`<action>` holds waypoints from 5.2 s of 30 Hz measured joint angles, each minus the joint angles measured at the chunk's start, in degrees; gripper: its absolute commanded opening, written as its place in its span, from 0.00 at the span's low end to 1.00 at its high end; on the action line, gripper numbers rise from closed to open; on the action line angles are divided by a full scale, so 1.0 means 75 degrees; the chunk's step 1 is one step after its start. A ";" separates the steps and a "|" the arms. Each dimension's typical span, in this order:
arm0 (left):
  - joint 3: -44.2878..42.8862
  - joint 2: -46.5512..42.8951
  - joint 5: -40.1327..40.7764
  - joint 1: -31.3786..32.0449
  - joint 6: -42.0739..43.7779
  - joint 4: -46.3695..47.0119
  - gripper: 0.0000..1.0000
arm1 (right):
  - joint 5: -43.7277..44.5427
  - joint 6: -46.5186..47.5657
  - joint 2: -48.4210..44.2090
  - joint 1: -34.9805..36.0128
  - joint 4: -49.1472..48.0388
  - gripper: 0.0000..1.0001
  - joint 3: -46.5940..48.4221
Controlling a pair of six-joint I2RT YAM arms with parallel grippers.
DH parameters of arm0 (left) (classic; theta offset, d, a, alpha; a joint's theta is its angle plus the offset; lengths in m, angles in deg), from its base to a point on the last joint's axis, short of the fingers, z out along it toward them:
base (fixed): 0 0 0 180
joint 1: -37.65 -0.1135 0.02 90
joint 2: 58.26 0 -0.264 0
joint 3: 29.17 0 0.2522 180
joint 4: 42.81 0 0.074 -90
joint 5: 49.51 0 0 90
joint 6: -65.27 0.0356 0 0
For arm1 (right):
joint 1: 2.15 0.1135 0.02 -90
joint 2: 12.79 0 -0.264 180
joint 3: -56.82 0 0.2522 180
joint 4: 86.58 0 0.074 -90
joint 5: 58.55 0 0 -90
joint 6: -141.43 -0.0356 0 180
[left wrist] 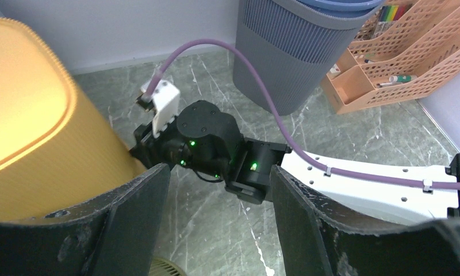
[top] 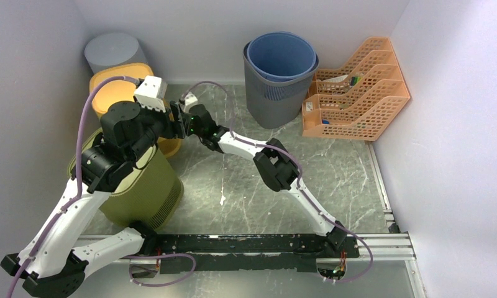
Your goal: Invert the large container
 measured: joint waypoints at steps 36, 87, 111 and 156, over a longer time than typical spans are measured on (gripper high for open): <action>-0.0050 0.0379 0.0274 0.0000 -0.0166 0.0446 0.82 | 0.1209 0.0944 -0.5995 -0.1387 0.2375 0.42 -0.3249; 0.0221 0.0061 0.0606 0.0003 -0.0064 0.0460 0.84 | 0.0565 0.1722 -0.3153 -0.3541 0.3870 0.80 0.1000; 0.0291 -0.0044 0.0833 0.0000 0.0041 0.0423 0.84 | 0.0469 0.1207 -0.3666 -0.3643 0.2451 0.60 0.0192; 0.0335 -0.0519 0.1142 0.0003 0.0175 0.0061 0.85 | 0.0146 0.1609 -0.3660 -0.3430 0.3010 0.00 0.0038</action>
